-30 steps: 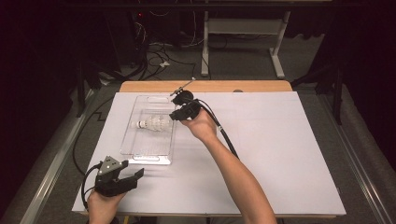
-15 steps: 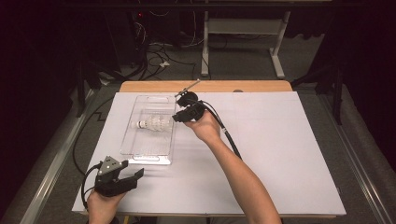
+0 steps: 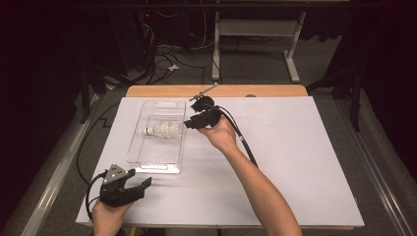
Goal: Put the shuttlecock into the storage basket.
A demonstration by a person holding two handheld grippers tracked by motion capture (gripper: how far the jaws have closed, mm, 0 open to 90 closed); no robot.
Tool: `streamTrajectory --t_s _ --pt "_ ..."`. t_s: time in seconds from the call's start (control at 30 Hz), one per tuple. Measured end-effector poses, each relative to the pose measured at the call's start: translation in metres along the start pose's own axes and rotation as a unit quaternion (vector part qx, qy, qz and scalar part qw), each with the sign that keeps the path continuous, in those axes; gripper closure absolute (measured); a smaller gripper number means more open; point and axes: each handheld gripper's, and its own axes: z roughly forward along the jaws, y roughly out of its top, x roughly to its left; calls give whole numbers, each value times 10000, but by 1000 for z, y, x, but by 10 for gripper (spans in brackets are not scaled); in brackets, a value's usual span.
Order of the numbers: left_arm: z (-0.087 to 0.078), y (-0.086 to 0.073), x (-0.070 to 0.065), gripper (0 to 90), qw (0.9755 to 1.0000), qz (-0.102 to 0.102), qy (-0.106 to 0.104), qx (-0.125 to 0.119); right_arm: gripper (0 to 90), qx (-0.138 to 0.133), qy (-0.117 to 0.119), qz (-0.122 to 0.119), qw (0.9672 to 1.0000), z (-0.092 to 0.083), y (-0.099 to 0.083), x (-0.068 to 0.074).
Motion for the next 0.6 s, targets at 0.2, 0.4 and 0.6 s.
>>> streamTrajectory --t_s 0.2,0.4,0.6 --pt "0 0 0 314 10000 -13 14 -15 615 -61 -37 55 10000 -3 -5 -3" --pt "0 0 0 314 10000 -13 27 -14 565 -147 -82 70 9998 -6 -8 -6" --pt "-1 0 0 314 10000 -5 23 -5 509 -166 -123 160 9997 -8 -12 -9"
